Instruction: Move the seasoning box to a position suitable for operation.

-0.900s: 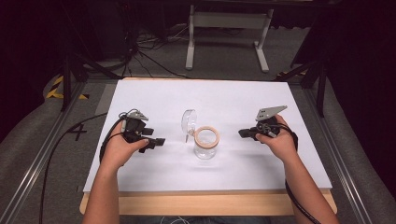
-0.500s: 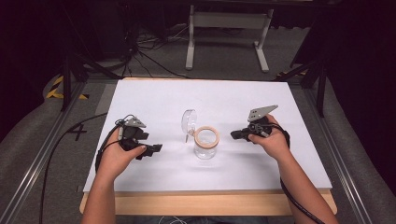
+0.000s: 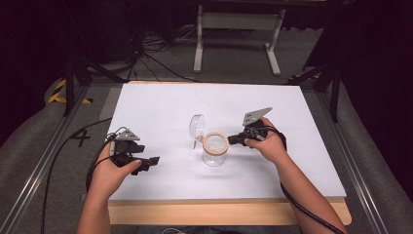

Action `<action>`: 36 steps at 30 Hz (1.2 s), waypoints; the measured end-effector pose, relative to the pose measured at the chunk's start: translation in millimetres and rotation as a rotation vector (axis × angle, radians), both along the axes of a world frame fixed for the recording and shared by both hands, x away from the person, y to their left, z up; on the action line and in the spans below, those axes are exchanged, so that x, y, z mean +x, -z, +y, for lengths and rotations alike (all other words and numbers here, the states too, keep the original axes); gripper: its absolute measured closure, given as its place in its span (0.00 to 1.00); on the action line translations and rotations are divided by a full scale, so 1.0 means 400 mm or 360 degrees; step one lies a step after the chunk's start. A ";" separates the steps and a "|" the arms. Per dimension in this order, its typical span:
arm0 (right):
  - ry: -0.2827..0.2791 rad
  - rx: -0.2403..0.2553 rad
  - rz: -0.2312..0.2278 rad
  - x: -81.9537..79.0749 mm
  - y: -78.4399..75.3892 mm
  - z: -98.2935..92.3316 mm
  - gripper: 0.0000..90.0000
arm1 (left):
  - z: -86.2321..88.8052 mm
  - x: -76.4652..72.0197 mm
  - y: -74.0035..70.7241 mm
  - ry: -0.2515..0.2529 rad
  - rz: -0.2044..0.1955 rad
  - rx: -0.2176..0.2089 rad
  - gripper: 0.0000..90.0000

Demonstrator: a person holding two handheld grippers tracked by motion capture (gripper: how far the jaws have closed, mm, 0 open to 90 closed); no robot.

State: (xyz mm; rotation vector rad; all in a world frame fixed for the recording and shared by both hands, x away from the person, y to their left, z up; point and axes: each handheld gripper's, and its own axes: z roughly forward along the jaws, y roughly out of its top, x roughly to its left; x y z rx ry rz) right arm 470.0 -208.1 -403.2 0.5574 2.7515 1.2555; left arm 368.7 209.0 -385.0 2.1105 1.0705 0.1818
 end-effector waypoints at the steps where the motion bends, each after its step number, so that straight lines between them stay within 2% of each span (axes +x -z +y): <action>1: -0.0008 -0.0003 -0.0003 0.002 0.003 0.004 0.98 | 0.001 0.000 0.002 0.0000 -0.0006 -0.0009 0.28; 8: -0.0022 0.0022 0.0051 0.006 0.023 0.009 0.99 | -0.007 0.004 0.007 0.0018 0.0013 0.0002 0.28; 16: -0.0009 -0.0021 0.0044 -0.002 0.042 0.011 0.99 | -0.025 0.015 0.012 0.0058 0.0025 0.0015 0.29; 23: -0.0021 -0.0066 0.0056 -0.013 0.049 0.009 1.00 | -0.035 0.029 0.014 0.0084 0.0011 0.0008 0.29; 27: -0.0037 -0.0077 0.0057 -0.032 0.051 0.010 1.00 | -0.047 0.043 0.014 0.0107 0.0024 -0.0016 0.29; 36: -0.0107 -0.0114 0.0061 -0.079 0.052 0.033 1.00 | -0.070 0.070 0.013 0.0151 0.0011 -0.0018 0.29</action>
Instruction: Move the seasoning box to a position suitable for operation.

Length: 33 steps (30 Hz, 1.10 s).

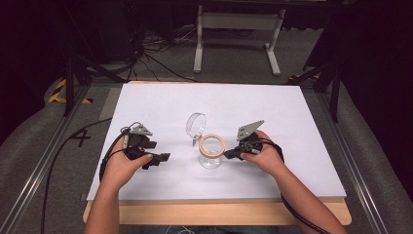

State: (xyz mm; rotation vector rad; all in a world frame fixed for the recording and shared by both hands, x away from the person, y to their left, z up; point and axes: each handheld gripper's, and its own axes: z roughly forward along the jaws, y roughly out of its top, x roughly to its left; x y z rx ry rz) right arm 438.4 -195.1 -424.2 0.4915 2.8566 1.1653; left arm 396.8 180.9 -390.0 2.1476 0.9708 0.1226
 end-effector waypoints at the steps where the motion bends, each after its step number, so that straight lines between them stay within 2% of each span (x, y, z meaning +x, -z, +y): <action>1: -0.0010 -0.0005 -0.0001 -0.006 0.000 0.004 0.99 | -0.003 0.003 0.000 0.0001 0.0003 -0.0001 0.29; 5: -0.0053 -0.0008 -0.0003 -0.028 0.000 0.020 1.00 | -0.010 0.015 -0.001 0.0012 -0.0004 -0.0006 0.31; 11: -0.0107 0.0008 -0.0020 -0.058 -0.002 0.048 1.00 | -0.019 0.026 -0.001 0.0034 -0.0019 -0.0052 0.43; 15: -0.0150 0.0011 -0.0038 -0.072 -0.008 0.064 1.00 | -0.021 0.026 -0.002 0.0036 -0.0016 -0.0063 0.46; 18: -0.0126 -0.0004 -0.0042 -0.070 -0.015 0.060 1.00 | -0.016 0.024 -0.004 0.0034 -0.0015 -0.0056 0.46; 19: -0.0084 0.0000 -0.0035 -0.063 -0.019 0.049 1.00 | -0.013 0.023 -0.005 0.0029 -0.0012 -0.0058 0.47; 21: 0.0019 0.0005 -0.0068 -0.048 -0.020 0.030 1.00 | -0.008 0.021 -0.005 0.0018 -0.0020 -0.0066 0.49; 22: 0.0049 0.0019 -0.0064 -0.042 -0.019 0.025 1.00 | -0.003 0.018 -0.005 0.0012 -0.0013 -0.0058 0.50; 23: 0.0096 0.0048 -0.0092 -0.030 -0.017 0.018 1.00 | -0.002 0.017 -0.004 0.0009 -0.0012 -0.0060 0.50; 25: 0.0140 0.0083 -0.0119 -0.016 -0.015 0.014 1.00 | 0.002 0.014 -0.004 0.0002 -0.0009 -0.0058 0.51; 29: 0.0158 0.0130 -0.0122 -0.002 -0.011 0.021 1.00 | 0.009 0.009 -0.002 -0.0020 0.0005 -0.0064 0.51; 33: 0.0147 0.0101 -0.0113 -0.005 -0.010 0.024 1.00 | 0.013 0.012 -0.002 -0.0022 -0.0008 -0.0058 0.51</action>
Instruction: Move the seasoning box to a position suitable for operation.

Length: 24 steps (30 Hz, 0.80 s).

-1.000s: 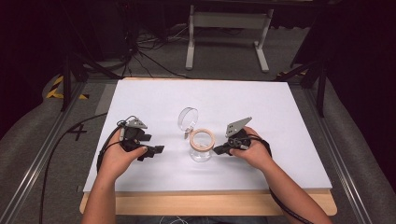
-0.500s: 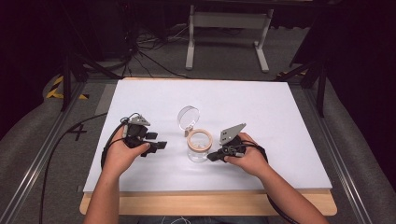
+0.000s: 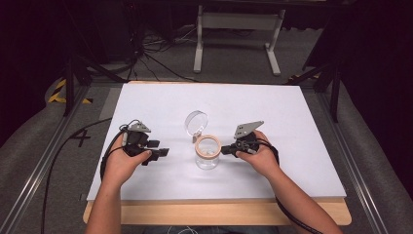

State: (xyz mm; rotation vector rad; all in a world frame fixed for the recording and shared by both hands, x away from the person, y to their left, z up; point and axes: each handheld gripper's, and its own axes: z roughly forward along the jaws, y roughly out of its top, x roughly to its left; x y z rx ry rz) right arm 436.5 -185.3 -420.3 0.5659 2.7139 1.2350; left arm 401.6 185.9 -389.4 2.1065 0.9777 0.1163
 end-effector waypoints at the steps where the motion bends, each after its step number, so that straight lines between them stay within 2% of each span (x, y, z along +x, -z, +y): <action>1: -0.0005 0.0002 0.0013 -0.002 0.000 0.000 1.00 | -0.001 0.000 0.000 -0.0005 0.0004 -0.0005 0.50; 6: -0.0048 -0.0014 0.0048 -0.019 0.001 0.009 1.00 | -0.001 0.004 0.000 0.0021 -0.0001 0.0003 0.50; 15: -0.0150 -0.0024 0.0069 -0.056 0.001 0.040 1.00 | -0.004 0.012 0.001 0.0031 0.0027 -0.0072 0.54; 18: -0.0183 -0.0024 0.0068 -0.067 0.001 0.053 1.00 | -0.007 0.015 0.000 0.0045 0.0027 -0.0074 0.57; 21: -0.0195 -0.0017 0.0067 -0.071 0.002 0.058 1.00 | -0.014 0.018 0.001 0.0067 0.0007 -0.0078 0.60; 24: -0.0207 -0.0005 0.0076 -0.077 -0.009 0.049 1.00 | -0.017 0.022 0.000 0.0101 -0.0043 -0.0071 0.65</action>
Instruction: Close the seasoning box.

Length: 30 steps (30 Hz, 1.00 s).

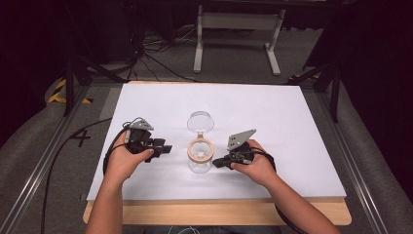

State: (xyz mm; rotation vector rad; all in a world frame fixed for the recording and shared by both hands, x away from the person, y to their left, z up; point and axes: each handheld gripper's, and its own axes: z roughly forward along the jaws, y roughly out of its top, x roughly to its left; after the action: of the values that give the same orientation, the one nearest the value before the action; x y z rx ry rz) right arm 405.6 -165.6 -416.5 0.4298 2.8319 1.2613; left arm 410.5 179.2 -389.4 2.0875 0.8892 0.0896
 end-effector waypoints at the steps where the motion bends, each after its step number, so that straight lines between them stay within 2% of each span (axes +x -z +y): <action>1: 0.0009 0.0006 0.0003 -0.002 -0.008 -0.006 1.00 | -0.001 0.000 0.000 0.0015 -0.0022 0.0005 0.68; 4: 0.0040 0.0057 -0.0008 -0.008 -0.032 -0.025 1.00 | -0.002 0.001 -0.012 0.0044 -0.0073 -0.0050 0.86; 6: 0.0057 0.0088 -0.0015 -0.015 -0.048 -0.035 1.00 | -0.008 0.004 -0.024 0.0049 -0.0050 -0.0088 0.97; 7: 0.0061 0.0102 -0.0019 -0.018 -0.055 -0.038 1.00 | -0.012 0.007 -0.030 0.0052 -0.0041 -0.0088 0.99; 11: 0.0077 0.0204 -0.0020 -0.030 -0.083 -0.040 1.00 | -0.032 0.028 -0.043 0.0016 -0.0095 -0.0116 1.00; 15: 0.0124 0.0355 -0.0029 -0.038 -0.109 -0.026 1.00 | -0.046 0.046 -0.051 -0.0034 -0.0137 -0.0172 1.00; 17: 0.0128 0.0367 -0.0051 -0.039 -0.113 -0.019 1.00 | -0.054 0.052 -0.053 -0.0029 -0.0164 -0.0205 1.00; 21: 0.0147 0.0379 -0.0068 -0.038 -0.108 -0.008 1.00 | -0.066 0.063 -0.057 -0.0039 -0.0234 -0.0228 0.99; 26: 0.0180 0.0405 -0.0077 -0.038 -0.098 -0.005 1.00 | -0.076 0.069 -0.062 -0.0021 -0.0232 -0.0279 0.98; 28: 0.0211 0.0451 -0.0077 -0.040 -0.095 -0.006 1.00 | -0.082 0.070 -0.063 -0.0014 -0.0253 -0.0325 0.99; 30: 0.0234 0.0472 -0.0095 -0.040 -0.096 -0.007 1.00 | -0.088 0.068 -0.066 -0.0001 -0.0273 -0.0321 0.99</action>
State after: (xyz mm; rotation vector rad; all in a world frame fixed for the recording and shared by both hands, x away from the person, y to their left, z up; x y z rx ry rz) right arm 389.5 -168.2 -378.0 0.5827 2.5169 1.6360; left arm 437.9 144.0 -362.8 1.8618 0.7623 0.1699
